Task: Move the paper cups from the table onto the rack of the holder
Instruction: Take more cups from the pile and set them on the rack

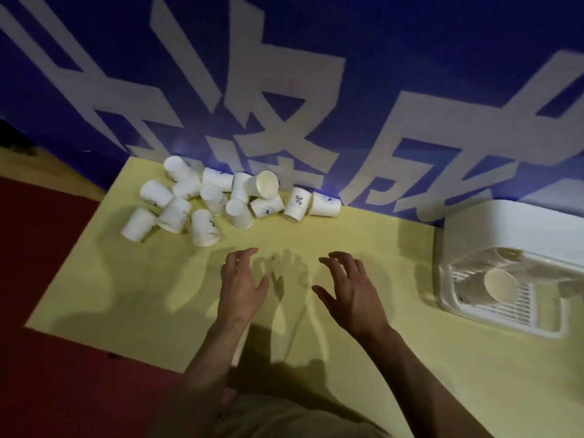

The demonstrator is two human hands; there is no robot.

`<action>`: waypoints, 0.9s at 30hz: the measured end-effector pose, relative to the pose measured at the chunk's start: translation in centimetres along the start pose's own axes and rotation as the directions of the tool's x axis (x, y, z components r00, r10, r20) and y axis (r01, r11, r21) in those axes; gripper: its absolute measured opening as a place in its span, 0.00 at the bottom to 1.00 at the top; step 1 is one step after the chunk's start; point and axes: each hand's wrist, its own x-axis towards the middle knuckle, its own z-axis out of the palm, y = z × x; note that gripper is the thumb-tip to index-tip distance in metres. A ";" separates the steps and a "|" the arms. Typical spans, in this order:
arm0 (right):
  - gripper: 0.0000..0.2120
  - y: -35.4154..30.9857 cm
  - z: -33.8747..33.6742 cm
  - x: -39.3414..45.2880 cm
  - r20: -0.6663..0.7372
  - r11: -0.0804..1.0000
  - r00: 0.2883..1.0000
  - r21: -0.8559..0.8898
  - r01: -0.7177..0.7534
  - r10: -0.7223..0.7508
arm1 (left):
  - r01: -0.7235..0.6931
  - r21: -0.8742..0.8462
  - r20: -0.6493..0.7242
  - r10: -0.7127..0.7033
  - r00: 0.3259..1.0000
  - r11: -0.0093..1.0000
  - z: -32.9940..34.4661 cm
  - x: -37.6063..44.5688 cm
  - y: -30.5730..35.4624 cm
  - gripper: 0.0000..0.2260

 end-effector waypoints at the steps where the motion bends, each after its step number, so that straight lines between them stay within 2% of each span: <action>1: 0.27 -1.6 0.9 1.1 0.016 1.000 1.000 -0.006 0.012 -0.012 | 0.025 0.007 -0.031 -0.025 0.999 1.000 -1.4 1.2 -1.6 0.27; 4: 0.27 -5.7 3.2 4.0 0.047 1.000 0.998 0.001 0.029 -0.029 | 0.104 0.018 -0.086 -0.102 0.991 0.994 -4.6 4.7 -5.7 0.28; 6: 0.27 -7.7 4.4 5.6 0.063 0.999 0.997 -0.010 0.033 -0.033 | 0.146 0.038 -0.071 -0.143 0.987 0.989 -5.8 6.9 -7.6 0.29; 10: 0.28 -9.9 5.7 8.2 0.081 0.999 0.996 -0.042 0.032 -0.028 | 0.191 0.082 0.036 -0.194 0.980 0.978 -6.2 10.6 -9.6 0.32; 16: 0.29 -10.8 6.2 11.6 0.071 0.994 0.997 -0.104 0.027 -0.020 | 0.254 0.059 0.214 -0.261 0.941 0.965 -4.5 14.1 -10.6 0.29; 22: 0.32 -11.9 7.5 15.9 0.112 0.984 0.994 -0.173 0.036 -0.017 | 0.150 -0.028 0.201 -0.142 0.969 0.988 -4.4 14.6 -11.7 0.24; 27: 0.37 -13.8 9.5 21.0 0.201 0.962 0.976 -0.236 0.135 -0.087 | 0.022 -0.114 0.187 0.000 0.982 0.993 -6.0 13.1 -12.8 0.29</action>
